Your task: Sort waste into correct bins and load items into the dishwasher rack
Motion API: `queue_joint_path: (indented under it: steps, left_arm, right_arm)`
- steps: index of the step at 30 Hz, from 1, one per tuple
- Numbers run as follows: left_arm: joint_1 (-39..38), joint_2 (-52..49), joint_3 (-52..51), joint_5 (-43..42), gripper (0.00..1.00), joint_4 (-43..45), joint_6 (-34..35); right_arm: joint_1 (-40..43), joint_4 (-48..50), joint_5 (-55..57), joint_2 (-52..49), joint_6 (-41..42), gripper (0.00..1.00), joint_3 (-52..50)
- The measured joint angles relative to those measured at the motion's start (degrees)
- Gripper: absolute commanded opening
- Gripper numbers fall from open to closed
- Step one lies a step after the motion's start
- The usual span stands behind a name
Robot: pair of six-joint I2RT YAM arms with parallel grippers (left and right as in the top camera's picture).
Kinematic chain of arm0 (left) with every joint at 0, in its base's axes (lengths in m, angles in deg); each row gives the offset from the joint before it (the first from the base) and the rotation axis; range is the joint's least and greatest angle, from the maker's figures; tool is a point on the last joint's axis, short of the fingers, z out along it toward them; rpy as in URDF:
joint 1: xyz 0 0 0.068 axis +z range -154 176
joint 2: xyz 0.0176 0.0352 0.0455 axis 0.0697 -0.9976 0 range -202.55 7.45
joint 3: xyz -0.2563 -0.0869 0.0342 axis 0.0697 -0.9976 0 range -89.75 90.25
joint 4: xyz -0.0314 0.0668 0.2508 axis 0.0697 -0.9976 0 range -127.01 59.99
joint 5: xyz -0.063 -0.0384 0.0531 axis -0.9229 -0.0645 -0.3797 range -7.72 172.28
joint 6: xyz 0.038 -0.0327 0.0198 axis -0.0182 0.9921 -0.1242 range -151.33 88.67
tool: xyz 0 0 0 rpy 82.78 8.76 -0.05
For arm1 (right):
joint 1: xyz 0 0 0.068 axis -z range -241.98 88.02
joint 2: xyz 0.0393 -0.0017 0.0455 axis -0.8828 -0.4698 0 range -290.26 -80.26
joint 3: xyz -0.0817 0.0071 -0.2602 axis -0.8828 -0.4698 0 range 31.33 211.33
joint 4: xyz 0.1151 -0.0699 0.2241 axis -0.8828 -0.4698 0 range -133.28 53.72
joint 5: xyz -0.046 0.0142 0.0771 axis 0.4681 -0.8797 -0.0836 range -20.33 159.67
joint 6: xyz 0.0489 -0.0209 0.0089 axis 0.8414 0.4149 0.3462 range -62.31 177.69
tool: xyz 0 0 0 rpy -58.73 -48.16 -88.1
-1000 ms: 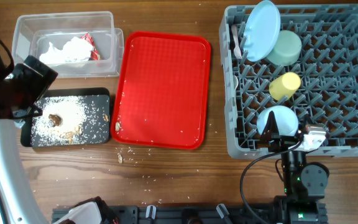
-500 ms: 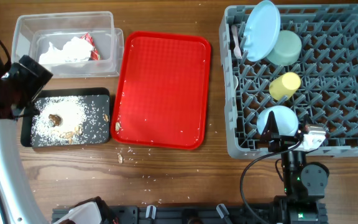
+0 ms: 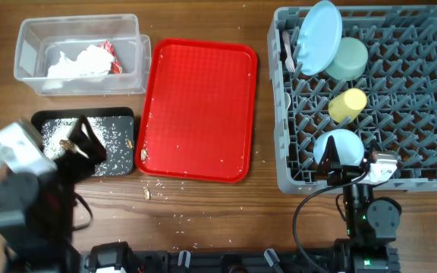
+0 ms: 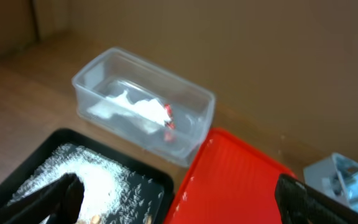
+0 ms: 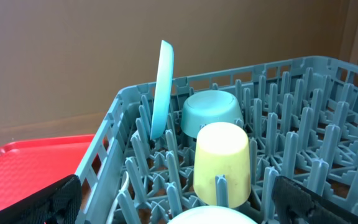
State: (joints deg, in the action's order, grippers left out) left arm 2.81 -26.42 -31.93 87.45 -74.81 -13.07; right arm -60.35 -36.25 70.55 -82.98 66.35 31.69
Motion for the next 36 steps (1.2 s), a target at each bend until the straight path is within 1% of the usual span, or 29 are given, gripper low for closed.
queue_joint_path:
  steps: [1,2,4,5,6,7,9,12,17,19,21,25,29,36]
  left_arm:
    - [0.0,7.6,-8.6,-2.2,1.00,4.3,-1.6]
    - [0.0,10.9,-12.2,-3.0,1.00,7.0,-2.0]
    - [0.0,20.0,-23.1,-5.1,1.00,13.7,-2.8]
    - [0.0,22.1,-26.6,-6.0,1.00,16.8,-3.0]
    - [0.0,25.0,-32.7,-7.2,1.00,21.3,-3.2]
    - [0.0,26.2,-36.2,-8.2,1.00,23.3,-3.2]
    - [-0.1,29.7,-43.8,-9.7,1.00,31.5,-3.2]
    - [-0.3,32.7,-49.3,-10.7,1.00,37.4,-3.2]
    - [-0.3,33.1,-51.4,-11.1,1.00,46.1,-3.2]
    - [-0.4,33.1,-52.5,-11.1,1.00,47.5,-3.2]
    - [-1.4,33.1,-55.8,-11.1,1.00,50.3,-3.2]
    - [-3.8,33.1,-57.2,-11.1,1.00,50.1,-3.2]
    - [-4.1,33.1,-57.3,-11.1,1.00,41.6,-3.2]
    - [-4.1,33.1,-57.3,-11.1,1.00,41.3,-3.2]
  right_arm:
    - [0.0,0.0,0.0,-0.1,0.0,1.00,0.0]
    - [0.0,0.1,0.0,-0.1,0.0,1.00,0.0]
    - [0.0,0.1,-0.1,-0.2,0.0,1.00,0.0]
    - [0.0,0.0,-0.1,-0.2,0.0,1.00,0.0]
    - [0.0,0.0,0.0,-0.2,0.0,1.00,0.0]
    - [0.0,0.0,-0.1,-0.2,0.0,1.00,0.0]
    - [0.0,0.0,-0.1,-0.2,0.0,1.00,0.0]
    - [0.0,0.0,0.0,-0.2,0.0,1.00,0.0]
    - [0.0,0.0,0.0,-0.2,0.0,1.00,0.0]
    - [0.0,0.0,-0.1,-0.2,0.0,1.00,0.0]
    - [0.0,0.0,-0.1,-0.2,0.0,1.00,0.0]
    - [0.0,0.0,0.0,-0.2,0.0,1.00,0.0]
    - [0.0,0.0,-0.1,-0.2,0.0,1.00,0.0]
    - [0.0,0.0,0.0,-0.2,0.0,1.00,0.0]
